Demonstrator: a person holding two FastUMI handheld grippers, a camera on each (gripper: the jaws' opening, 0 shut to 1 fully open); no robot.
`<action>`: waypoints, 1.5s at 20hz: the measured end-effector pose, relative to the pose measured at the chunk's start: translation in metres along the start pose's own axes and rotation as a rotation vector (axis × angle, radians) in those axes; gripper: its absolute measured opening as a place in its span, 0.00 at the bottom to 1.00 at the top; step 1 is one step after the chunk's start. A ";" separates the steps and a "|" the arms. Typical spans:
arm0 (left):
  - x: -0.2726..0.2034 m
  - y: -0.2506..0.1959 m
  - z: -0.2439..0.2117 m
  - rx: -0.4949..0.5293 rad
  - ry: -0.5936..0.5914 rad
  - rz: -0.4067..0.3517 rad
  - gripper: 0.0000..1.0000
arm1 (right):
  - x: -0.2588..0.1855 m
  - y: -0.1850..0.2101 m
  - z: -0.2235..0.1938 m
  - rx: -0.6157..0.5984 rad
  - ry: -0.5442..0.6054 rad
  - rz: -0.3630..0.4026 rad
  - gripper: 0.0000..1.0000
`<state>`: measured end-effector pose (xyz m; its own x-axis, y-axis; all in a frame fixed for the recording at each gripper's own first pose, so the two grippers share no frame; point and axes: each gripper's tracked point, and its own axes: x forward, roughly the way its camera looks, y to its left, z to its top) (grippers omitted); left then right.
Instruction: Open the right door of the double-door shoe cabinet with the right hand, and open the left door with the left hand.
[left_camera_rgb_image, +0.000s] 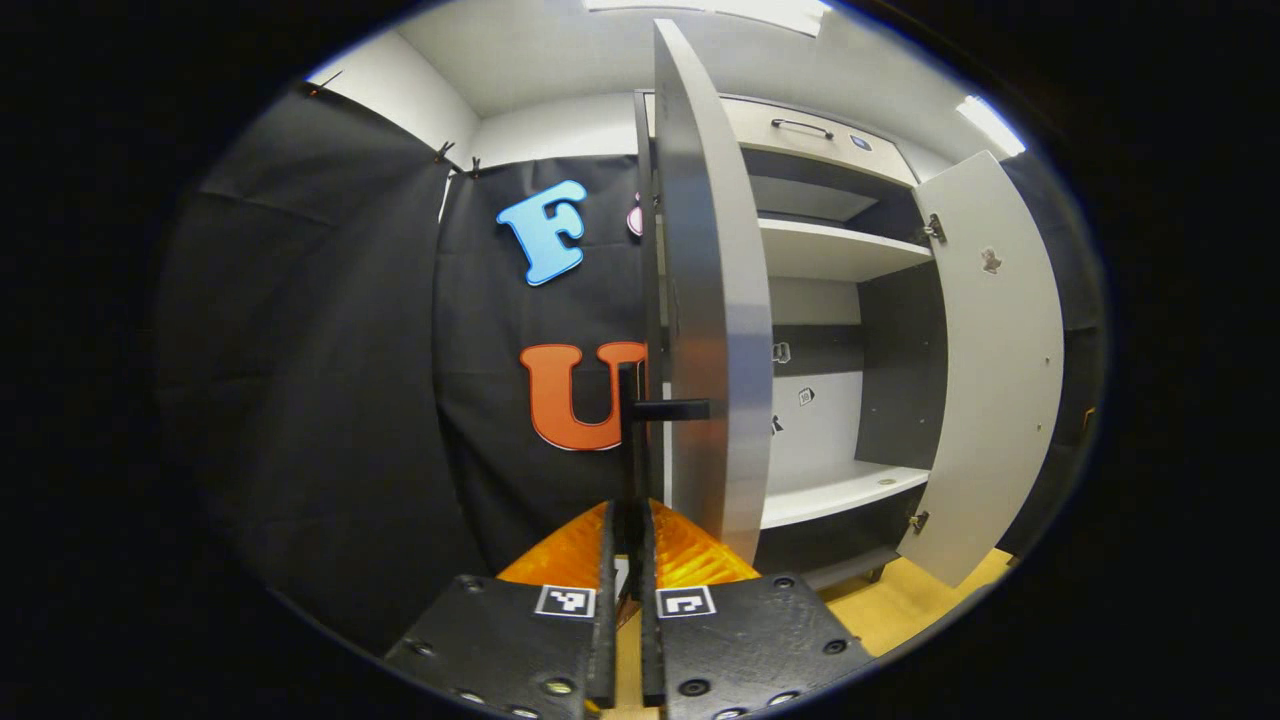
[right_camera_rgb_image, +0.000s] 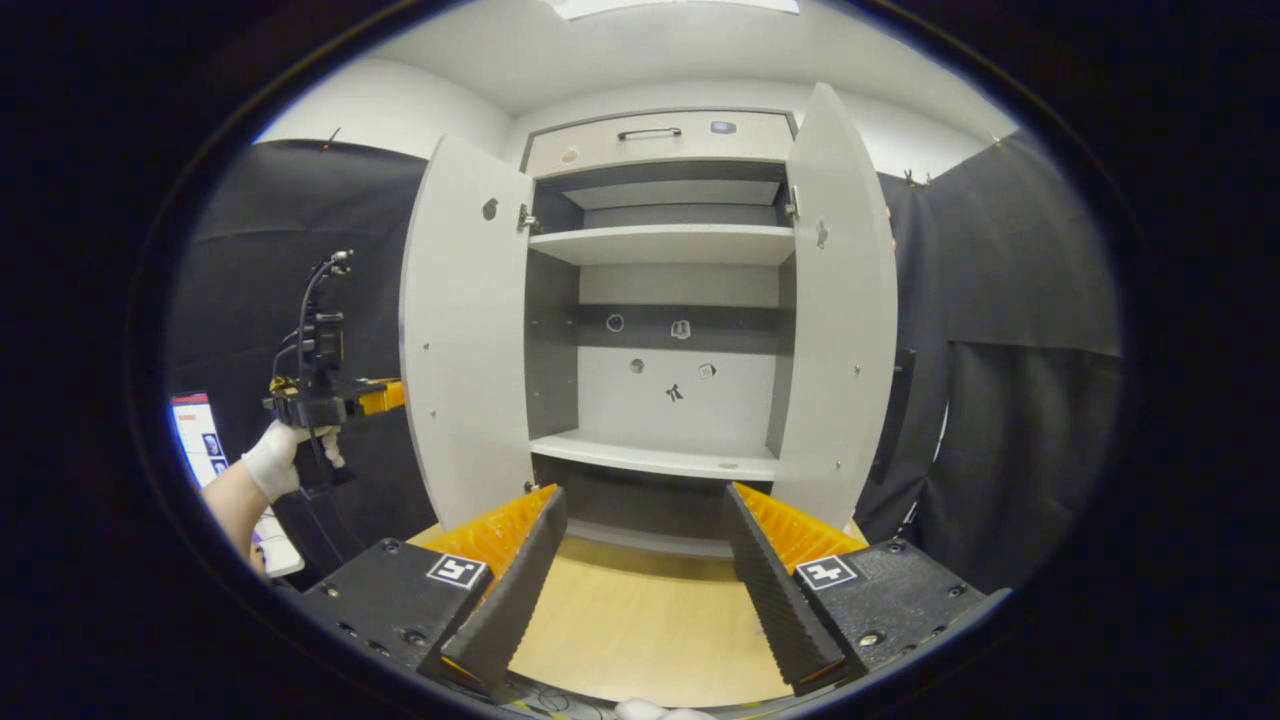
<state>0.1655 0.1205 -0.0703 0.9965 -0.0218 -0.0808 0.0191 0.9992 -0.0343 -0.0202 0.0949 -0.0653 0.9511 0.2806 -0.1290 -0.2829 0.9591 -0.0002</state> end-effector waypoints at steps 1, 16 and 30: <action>-0.003 0.009 -0.001 -0.004 0.004 0.021 0.16 | 0.000 -0.001 0.001 0.001 -0.002 -0.003 0.97; -0.096 0.004 -0.022 0.046 0.072 0.115 0.95 | -0.005 -0.002 0.003 0.011 -0.020 0.012 0.97; -0.156 -0.158 0.036 -0.028 0.004 0.007 0.95 | -0.031 -0.066 0.029 0.063 -0.079 -0.118 0.97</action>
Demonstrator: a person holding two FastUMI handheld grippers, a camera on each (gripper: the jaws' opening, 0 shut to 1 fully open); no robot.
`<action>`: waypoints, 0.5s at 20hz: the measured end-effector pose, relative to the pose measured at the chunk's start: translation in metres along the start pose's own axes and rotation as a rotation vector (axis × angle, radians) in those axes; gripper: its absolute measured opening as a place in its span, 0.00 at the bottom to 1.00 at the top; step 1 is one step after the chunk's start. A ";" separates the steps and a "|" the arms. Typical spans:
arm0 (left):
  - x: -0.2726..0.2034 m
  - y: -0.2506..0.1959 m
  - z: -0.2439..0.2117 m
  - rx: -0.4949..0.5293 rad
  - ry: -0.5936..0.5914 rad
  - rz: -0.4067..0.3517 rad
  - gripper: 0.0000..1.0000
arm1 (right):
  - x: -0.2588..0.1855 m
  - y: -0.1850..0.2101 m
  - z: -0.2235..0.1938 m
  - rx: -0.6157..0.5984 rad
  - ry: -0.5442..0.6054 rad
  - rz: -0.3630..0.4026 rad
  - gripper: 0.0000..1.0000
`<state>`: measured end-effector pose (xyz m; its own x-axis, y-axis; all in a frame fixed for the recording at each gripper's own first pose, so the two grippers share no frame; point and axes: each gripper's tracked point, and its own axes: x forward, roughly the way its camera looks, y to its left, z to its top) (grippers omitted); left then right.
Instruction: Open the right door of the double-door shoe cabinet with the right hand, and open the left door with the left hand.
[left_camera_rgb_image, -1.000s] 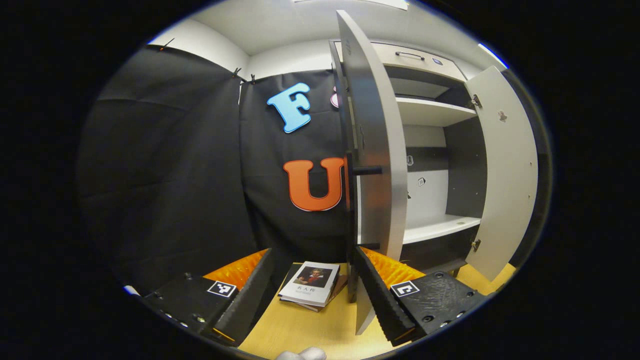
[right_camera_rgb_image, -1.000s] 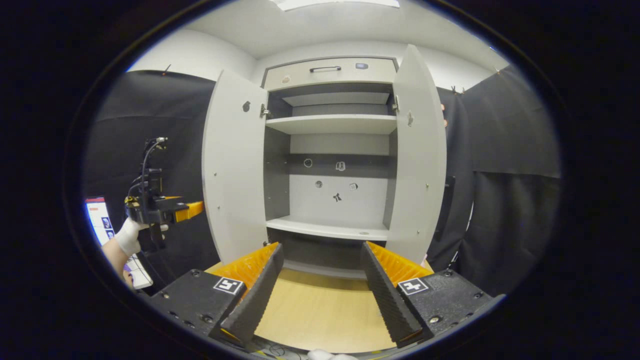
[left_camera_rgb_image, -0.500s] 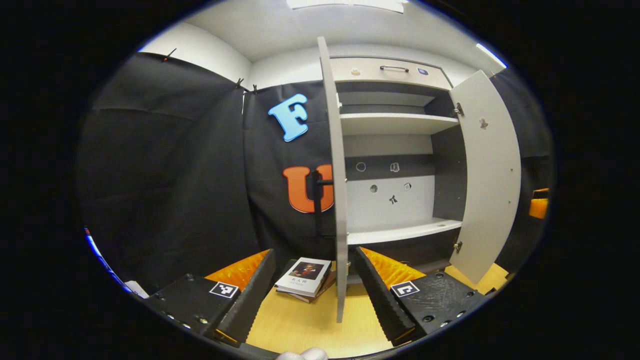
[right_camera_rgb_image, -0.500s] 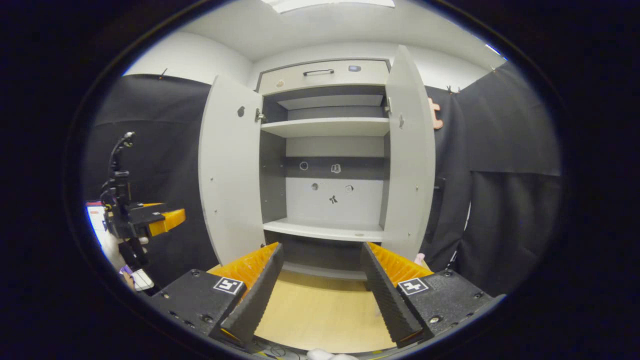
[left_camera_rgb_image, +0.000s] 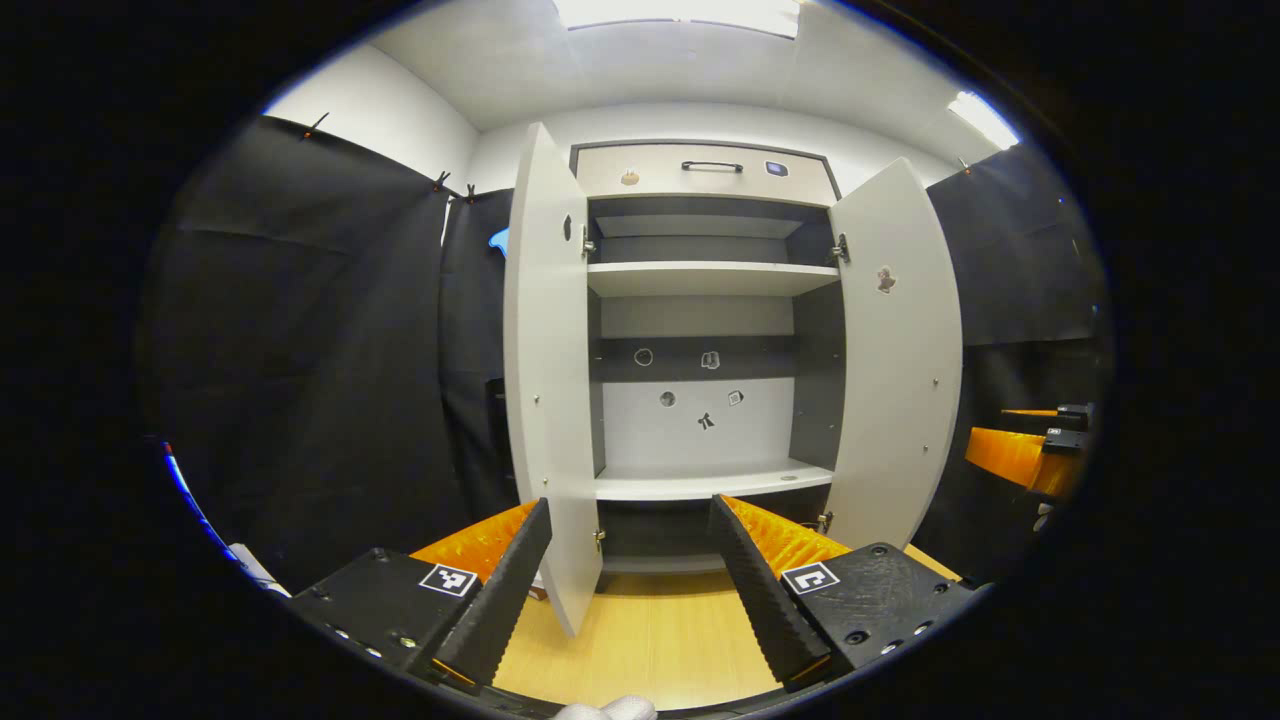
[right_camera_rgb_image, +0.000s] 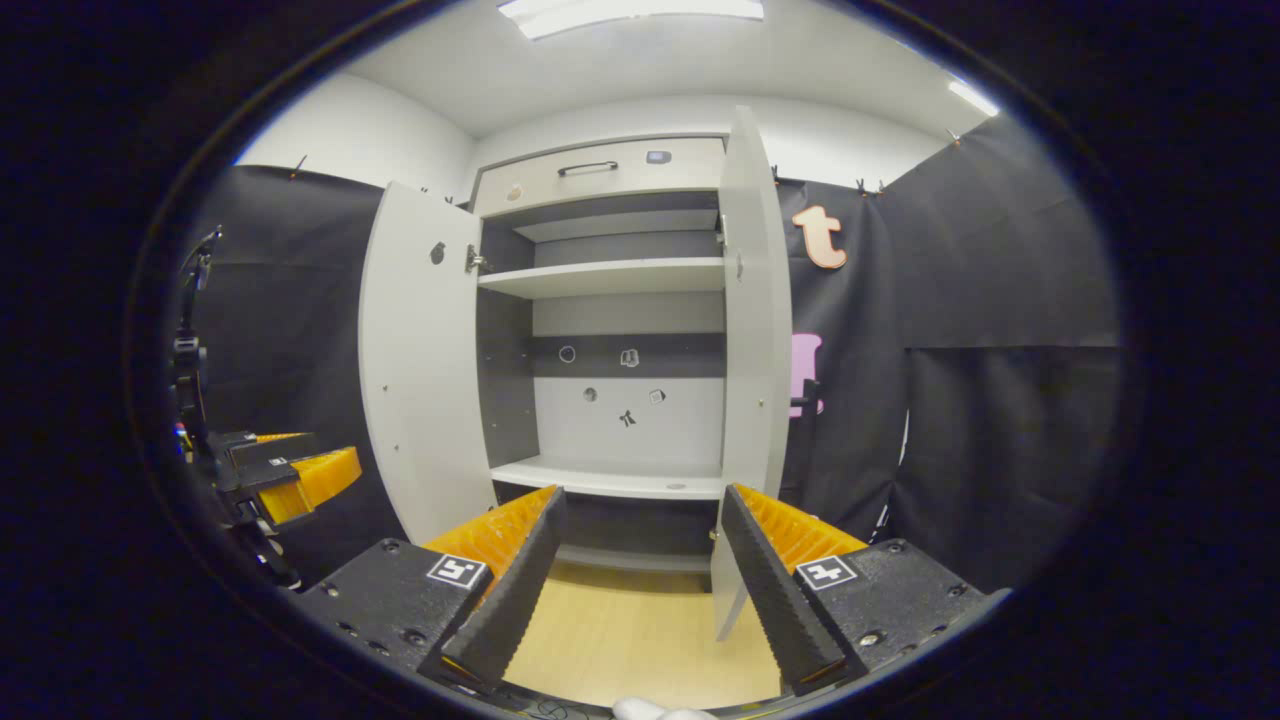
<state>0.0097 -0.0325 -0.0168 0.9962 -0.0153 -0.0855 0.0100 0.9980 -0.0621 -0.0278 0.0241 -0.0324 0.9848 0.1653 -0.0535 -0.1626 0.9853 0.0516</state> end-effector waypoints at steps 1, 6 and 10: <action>-0.001 -0.007 0.003 -0.010 -0.008 -0.007 0.95 | -0.001 -0.006 0.001 0.001 -0.005 -0.012 0.98; -0.004 -0.019 0.004 -0.031 -0.004 -0.014 0.95 | -0.005 -0.021 -0.001 0.023 -0.007 -0.052 0.98; -0.004 -0.015 0.002 -0.011 -0.004 0.006 0.95 | -0.004 -0.020 -0.005 0.021 0.000 -0.055 0.98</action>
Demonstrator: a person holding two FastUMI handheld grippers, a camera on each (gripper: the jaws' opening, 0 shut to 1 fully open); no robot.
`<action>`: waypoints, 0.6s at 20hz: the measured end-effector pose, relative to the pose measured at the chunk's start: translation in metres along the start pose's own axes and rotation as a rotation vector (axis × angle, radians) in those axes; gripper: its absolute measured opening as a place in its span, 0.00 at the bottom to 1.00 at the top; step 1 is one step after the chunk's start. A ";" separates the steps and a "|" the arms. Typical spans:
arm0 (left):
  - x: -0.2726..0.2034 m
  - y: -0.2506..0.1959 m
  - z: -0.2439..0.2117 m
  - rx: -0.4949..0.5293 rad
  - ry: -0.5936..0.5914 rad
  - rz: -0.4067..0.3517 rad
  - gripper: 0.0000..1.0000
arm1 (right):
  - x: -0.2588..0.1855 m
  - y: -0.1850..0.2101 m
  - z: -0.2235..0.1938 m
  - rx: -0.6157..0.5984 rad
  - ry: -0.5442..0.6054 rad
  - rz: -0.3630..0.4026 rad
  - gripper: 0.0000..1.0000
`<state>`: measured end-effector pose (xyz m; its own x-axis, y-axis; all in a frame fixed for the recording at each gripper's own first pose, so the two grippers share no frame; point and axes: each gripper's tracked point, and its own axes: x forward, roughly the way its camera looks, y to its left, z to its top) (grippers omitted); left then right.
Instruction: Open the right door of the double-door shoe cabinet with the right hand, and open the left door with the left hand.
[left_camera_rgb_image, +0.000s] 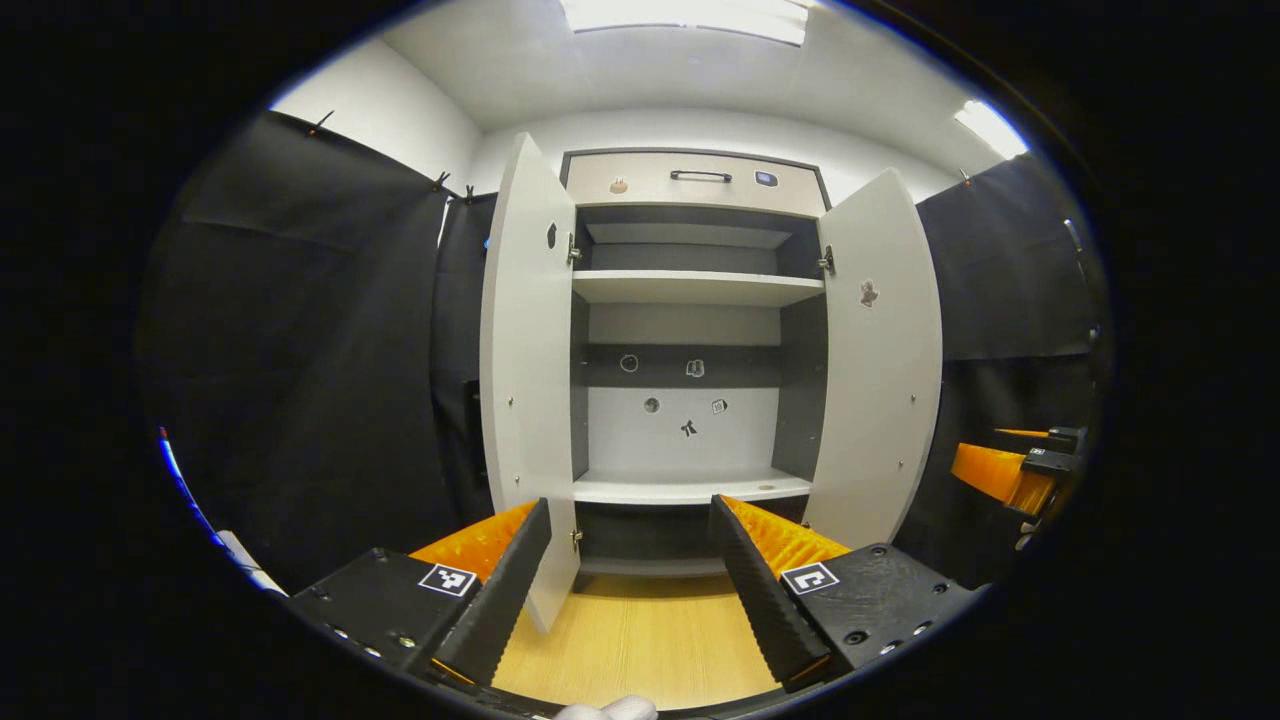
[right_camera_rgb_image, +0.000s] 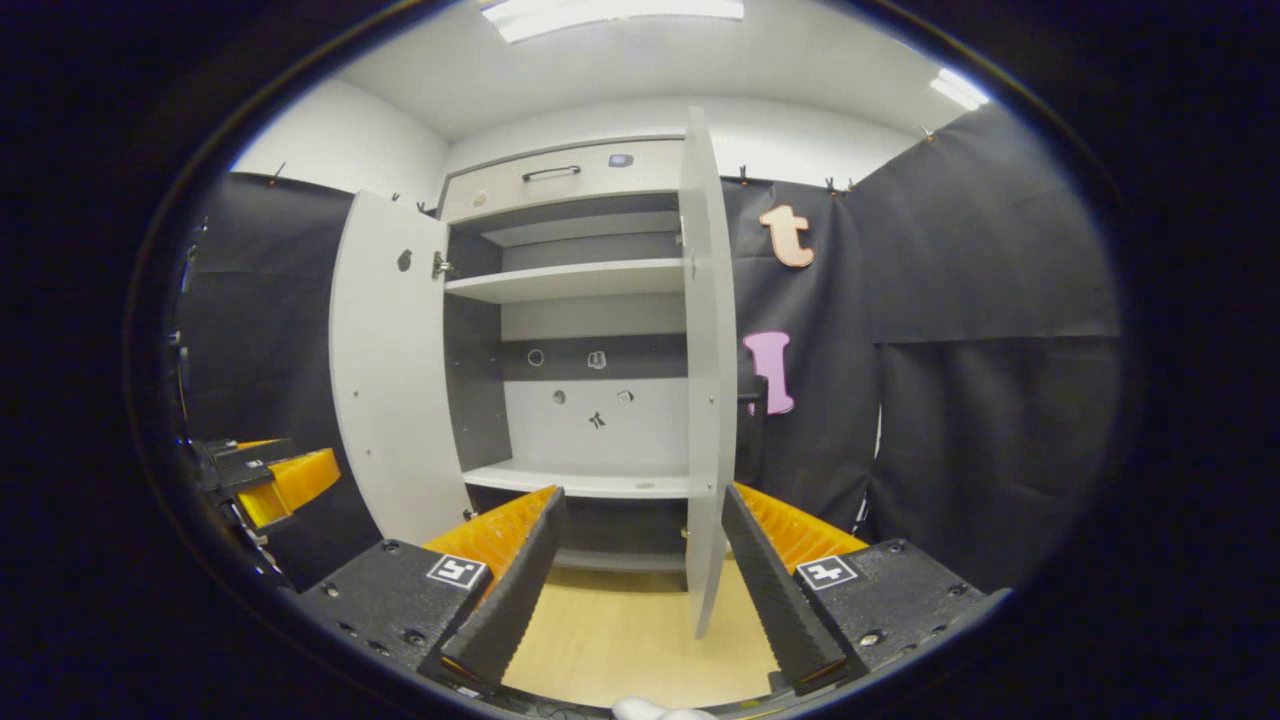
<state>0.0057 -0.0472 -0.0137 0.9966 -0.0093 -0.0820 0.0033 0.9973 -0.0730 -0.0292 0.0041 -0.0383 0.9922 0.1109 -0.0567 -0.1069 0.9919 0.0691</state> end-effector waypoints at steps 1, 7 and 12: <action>-0.001 0.001 0.000 0.000 0.002 0.000 0.95 | 0.001 0.002 0.001 0.001 -0.001 0.002 0.98; 0.003 0.006 0.002 0.009 0.001 0.001 0.95 | 0.005 0.005 0.003 -0.004 -0.007 -0.001 0.98; 0.006 0.008 0.001 0.016 0.009 -0.005 0.95 | 0.007 0.009 0.001 -0.002 0.000 -0.005 0.98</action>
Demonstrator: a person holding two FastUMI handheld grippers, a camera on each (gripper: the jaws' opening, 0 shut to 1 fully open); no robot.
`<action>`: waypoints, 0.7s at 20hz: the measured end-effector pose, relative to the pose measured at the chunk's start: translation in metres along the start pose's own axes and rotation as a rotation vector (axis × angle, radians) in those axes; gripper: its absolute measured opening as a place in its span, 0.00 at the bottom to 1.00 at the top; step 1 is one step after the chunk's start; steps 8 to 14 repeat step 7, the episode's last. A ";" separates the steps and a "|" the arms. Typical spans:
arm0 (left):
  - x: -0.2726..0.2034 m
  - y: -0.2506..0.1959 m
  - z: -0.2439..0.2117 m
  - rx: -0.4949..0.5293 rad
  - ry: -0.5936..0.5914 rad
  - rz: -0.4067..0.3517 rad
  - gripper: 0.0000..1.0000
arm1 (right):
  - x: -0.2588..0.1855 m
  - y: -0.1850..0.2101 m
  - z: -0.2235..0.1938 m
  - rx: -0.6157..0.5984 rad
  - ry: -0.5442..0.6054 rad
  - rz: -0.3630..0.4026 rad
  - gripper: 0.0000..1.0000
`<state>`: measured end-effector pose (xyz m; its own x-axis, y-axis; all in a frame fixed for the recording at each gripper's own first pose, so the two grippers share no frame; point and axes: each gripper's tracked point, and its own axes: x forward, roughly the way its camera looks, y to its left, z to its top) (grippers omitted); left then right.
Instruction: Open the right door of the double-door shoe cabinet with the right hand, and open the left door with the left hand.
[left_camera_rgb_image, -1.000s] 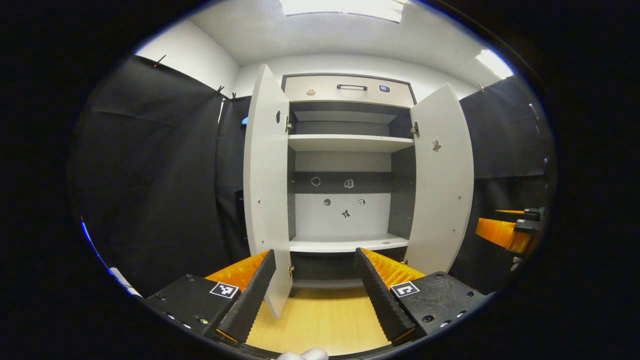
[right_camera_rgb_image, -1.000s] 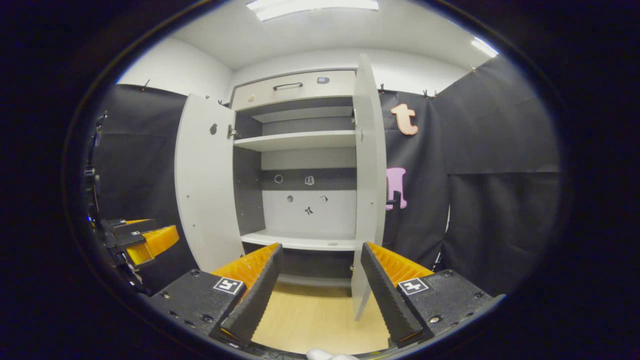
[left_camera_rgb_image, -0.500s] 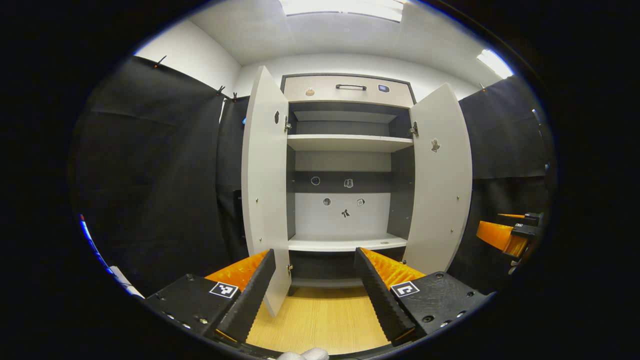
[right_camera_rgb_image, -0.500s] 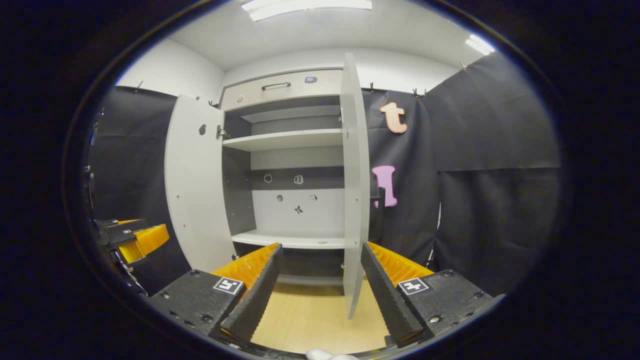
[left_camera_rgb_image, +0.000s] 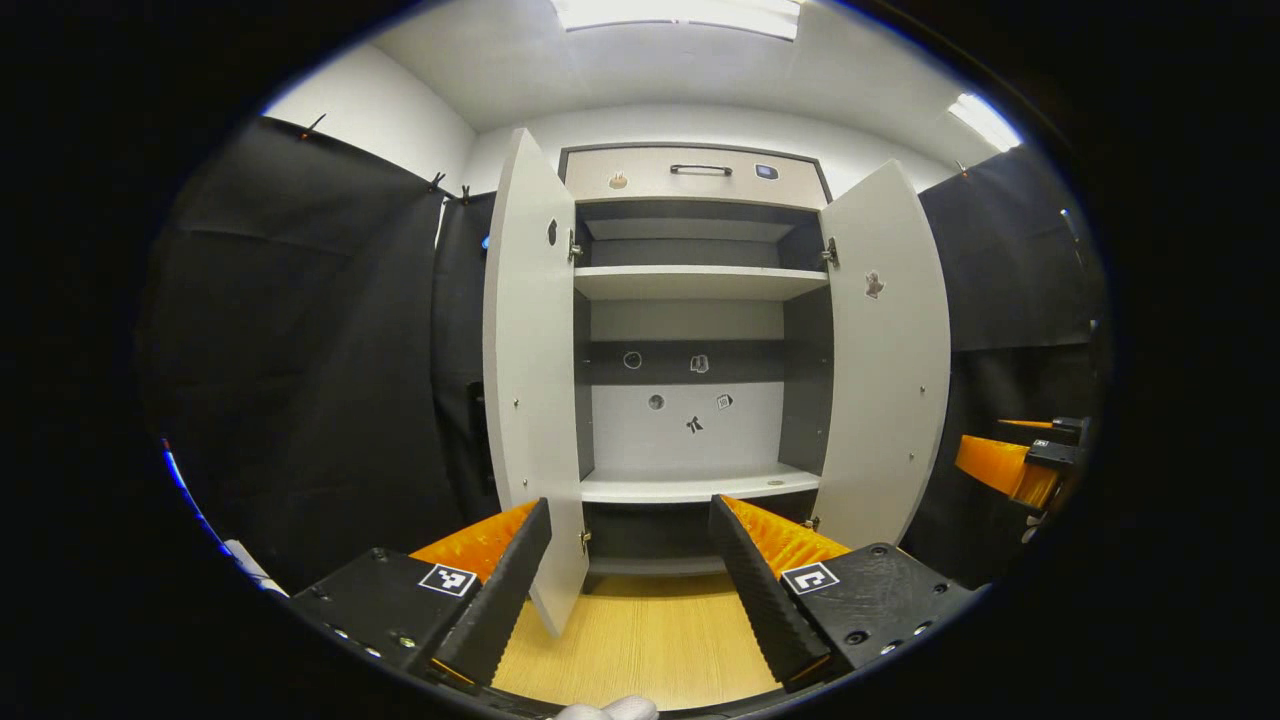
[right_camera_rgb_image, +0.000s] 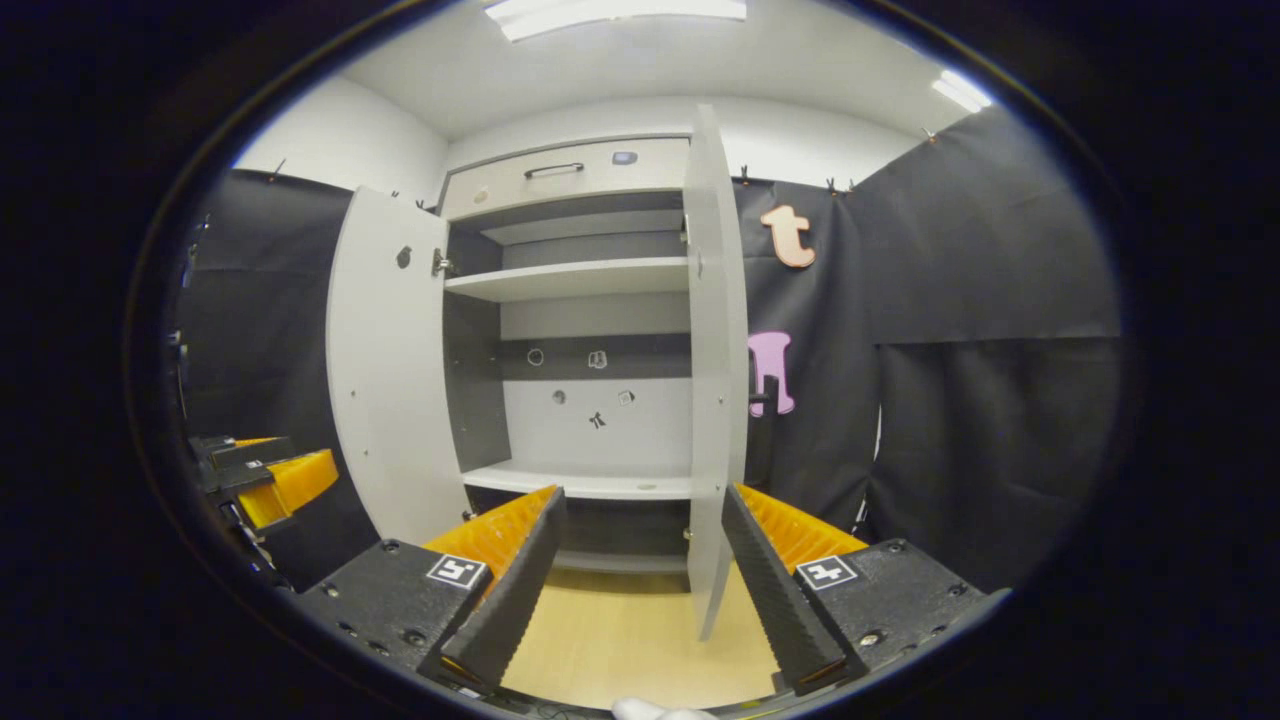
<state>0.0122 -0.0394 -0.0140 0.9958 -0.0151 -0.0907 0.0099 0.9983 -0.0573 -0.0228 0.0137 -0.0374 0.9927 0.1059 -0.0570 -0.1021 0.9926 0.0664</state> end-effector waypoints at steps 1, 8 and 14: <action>0.001 0.000 0.001 0.000 -0.003 -0.001 0.95 | 0.000 0.000 0.000 -0.002 0.000 -0.002 0.98; 0.005 0.008 0.004 0.006 -0.010 0.001 0.95 | 0.003 0.009 0.004 -0.010 -0.011 -0.001 0.98; 0.005 0.008 0.004 0.006 -0.010 0.001 0.95 | 0.003 0.009 0.004 -0.010 -0.011 -0.001 0.98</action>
